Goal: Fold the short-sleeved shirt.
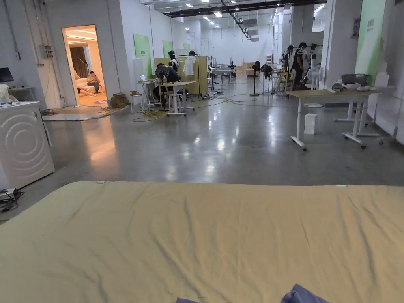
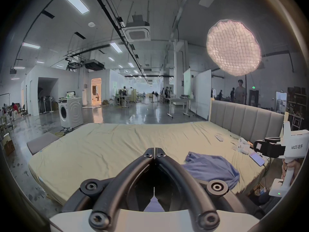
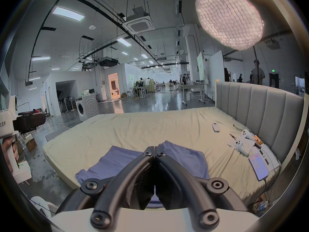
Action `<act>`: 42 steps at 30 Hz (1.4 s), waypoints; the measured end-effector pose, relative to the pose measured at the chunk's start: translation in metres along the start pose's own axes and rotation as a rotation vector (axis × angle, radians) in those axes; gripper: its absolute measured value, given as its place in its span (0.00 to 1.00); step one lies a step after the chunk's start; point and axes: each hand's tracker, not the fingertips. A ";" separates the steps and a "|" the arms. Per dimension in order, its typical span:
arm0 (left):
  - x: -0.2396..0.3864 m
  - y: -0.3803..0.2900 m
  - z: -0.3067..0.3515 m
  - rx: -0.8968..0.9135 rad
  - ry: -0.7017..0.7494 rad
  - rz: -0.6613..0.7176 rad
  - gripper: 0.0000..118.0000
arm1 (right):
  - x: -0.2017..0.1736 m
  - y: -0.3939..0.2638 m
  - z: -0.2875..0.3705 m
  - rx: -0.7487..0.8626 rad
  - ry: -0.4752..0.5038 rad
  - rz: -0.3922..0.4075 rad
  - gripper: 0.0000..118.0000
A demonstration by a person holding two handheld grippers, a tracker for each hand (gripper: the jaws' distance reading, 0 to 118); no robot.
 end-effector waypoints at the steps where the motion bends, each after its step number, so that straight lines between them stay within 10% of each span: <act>1: -0.004 -0.003 -0.008 -0.010 -0.027 0.013 0.00 | 0.001 -0.003 -0.002 -0.009 0.002 -0.004 0.00; 11: -0.033 -0.019 -0.134 -0.226 -0.060 0.090 0.03 | 0.021 -0.032 -0.015 -0.097 -0.012 -0.007 0.00; 16: -0.043 -0.051 -0.244 -0.453 -0.107 0.167 0.70 | 0.044 -0.049 -0.020 -0.157 0.006 -0.112 0.00; 33: -0.053 -0.151 -0.446 -0.808 0.030 0.073 0.64 | 0.076 -0.103 -0.027 -0.362 -0.190 -0.152 0.00; 42: -0.030 -0.149 -0.439 -0.800 -0.014 -0.023 0.12 | 0.076 -0.111 -0.030 -0.387 -0.181 -0.125 0.00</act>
